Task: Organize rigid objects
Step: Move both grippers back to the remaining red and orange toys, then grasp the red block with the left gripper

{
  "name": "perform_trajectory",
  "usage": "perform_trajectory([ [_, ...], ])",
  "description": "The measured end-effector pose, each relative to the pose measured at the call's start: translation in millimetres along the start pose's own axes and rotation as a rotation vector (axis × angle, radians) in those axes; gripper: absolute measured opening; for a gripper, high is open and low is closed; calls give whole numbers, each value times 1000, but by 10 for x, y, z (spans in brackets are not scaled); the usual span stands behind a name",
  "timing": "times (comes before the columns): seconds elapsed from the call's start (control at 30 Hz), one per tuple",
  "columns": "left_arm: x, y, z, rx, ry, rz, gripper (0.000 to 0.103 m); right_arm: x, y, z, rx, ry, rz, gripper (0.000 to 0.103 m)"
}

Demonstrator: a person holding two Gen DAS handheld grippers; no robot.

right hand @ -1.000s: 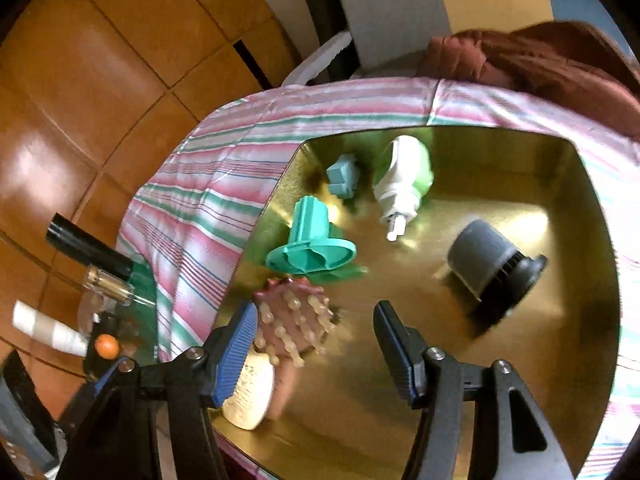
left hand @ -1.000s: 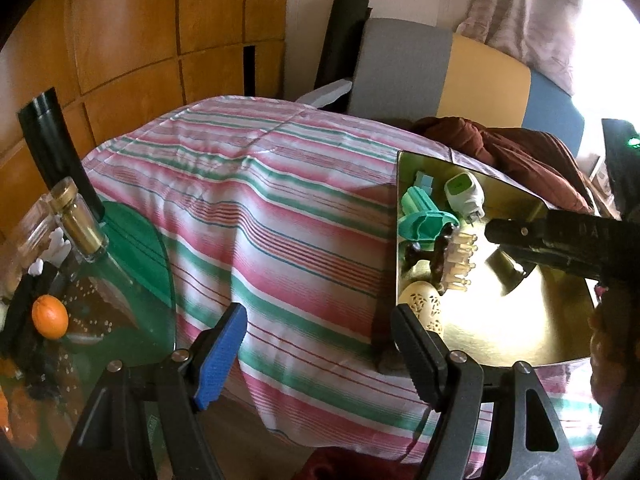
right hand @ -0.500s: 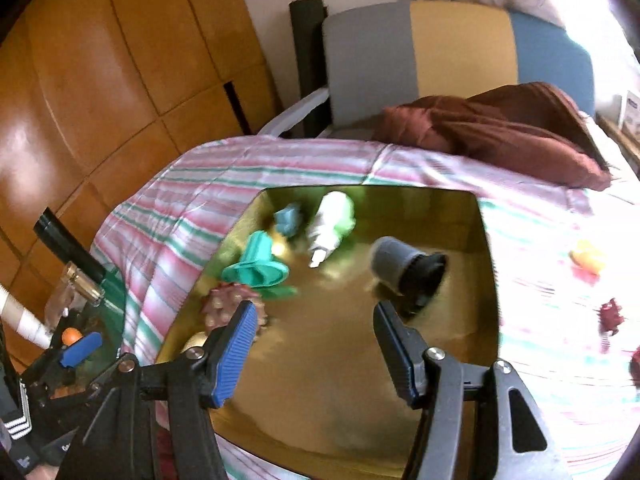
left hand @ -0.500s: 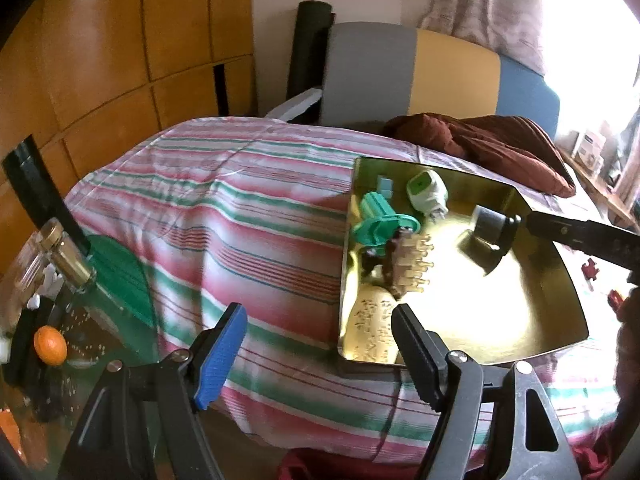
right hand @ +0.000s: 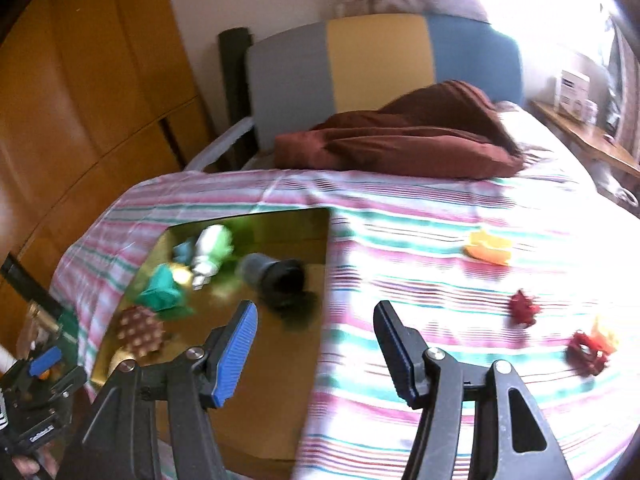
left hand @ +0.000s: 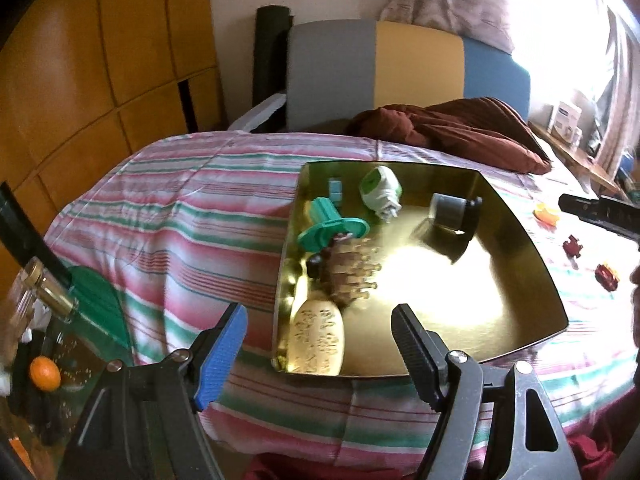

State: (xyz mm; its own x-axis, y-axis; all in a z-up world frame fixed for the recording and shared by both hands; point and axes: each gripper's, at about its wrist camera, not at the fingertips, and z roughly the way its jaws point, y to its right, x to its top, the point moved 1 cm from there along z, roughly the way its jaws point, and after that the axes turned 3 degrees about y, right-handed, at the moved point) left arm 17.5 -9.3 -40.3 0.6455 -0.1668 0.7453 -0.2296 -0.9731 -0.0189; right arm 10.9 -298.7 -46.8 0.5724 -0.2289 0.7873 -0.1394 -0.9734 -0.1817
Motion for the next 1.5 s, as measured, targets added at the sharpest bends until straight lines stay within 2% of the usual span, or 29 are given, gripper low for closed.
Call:
perform_trajectory([
  [0.3, 115, 323, 57, -84, -23, 35, 75, 95, 887, -213, -156, 48, 94, 61],
  [0.37, 157, 396, 84, -137, -45, 22, 75, 119, 1116, -260, -195, 59, 130, 61],
  [0.63, 424, 955, 84, -266, -28, 95, 75, 52, 2250, -397, -384, 86, 329, 61],
  [0.73, 557, 1234, 123, -304, -32, 125, 75, -86, 2595, -428, -415, 85, 424, 61],
  [0.87, 682, 1681, 219, -357, -45, 188, 75, -199, 2903, -500, -395, 99, 590, 61],
  [0.97, 704, 2036, 315, -412, -78, 219, 74, -236, 2990, -539, -396, 105, 637, 61],
  [1.1, 695, 2524, 509, -464, -140, 255, 63, -268, 3046, -567, -370, 113, 688, 61],
  [1.23, 696, 2917, 696, -507, -187, 276, 44, -291, 3105, -610, -352, 124, 733, 61],
  [1.3, 691, 3140, 787, -537, -198, 294, 39, -307, 3144, -646, -361, 131, 757, 61],
  [1.5, 670, 3693, 1145, -560, -258, 303, 37, -384, 3264, -664, -338, 125, 839, 61],
])
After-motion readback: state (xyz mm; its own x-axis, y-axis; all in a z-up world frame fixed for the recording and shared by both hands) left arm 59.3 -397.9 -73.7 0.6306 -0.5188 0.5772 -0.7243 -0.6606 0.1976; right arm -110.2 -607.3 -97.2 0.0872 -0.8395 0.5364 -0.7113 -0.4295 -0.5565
